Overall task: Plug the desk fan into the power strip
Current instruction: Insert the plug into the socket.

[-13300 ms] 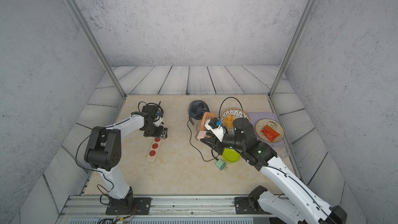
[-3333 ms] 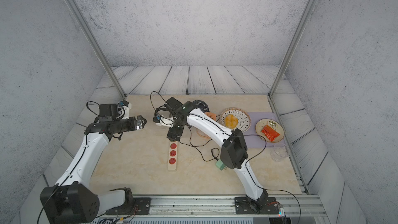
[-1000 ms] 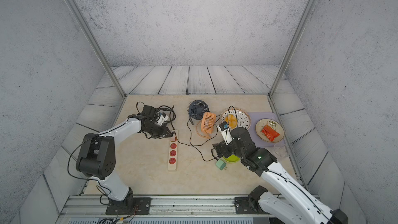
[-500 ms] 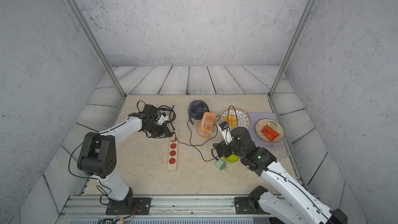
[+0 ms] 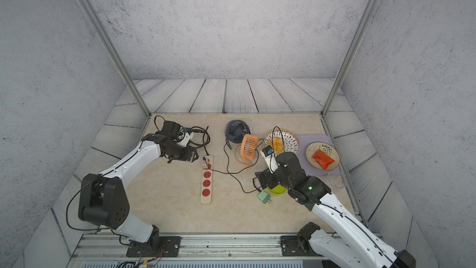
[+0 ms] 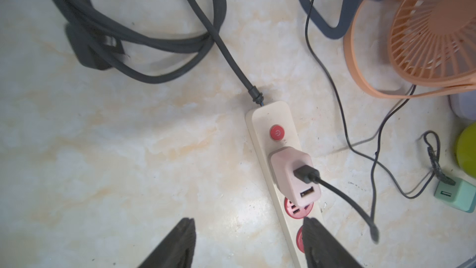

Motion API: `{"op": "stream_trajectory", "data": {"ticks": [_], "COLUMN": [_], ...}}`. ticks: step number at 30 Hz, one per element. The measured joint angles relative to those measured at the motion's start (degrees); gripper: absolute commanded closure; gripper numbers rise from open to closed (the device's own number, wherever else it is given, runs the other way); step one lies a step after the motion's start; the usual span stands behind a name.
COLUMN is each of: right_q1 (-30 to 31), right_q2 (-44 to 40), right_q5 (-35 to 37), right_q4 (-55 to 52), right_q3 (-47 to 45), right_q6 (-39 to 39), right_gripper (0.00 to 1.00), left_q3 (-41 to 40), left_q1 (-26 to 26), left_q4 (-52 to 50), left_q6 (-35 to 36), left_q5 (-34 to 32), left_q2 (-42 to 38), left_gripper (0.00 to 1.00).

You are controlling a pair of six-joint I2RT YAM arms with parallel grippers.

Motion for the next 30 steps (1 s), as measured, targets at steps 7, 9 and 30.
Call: {"op": "stream_trajectory", "data": {"ticks": [7, 9, 30], "right_q1": [0.00, 0.00, -0.07], "right_q2": [-1.36, -1.55, -3.48], "right_q5": [0.13, 0.15, 0.68], "right_q4": [-0.13, -0.13, -0.24], "right_q3": [0.00, 0.00, -1.99], "right_q6": [0.02, 0.02, -0.83], "right_gripper": [0.04, 0.04, 0.04], "left_q3": [-1.31, -2.43, 12.33], "left_q1": [0.02, 0.00, -2.10], "left_q4": [2.01, 1.68, -11.69], "left_q6": [22.27, 31.01, 76.02], "left_q5": [6.45, 10.58, 13.11], "left_q2": [-4.74, -6.08, 15.45], "left_gripper": [0.20, 0.19, 0.17]}}
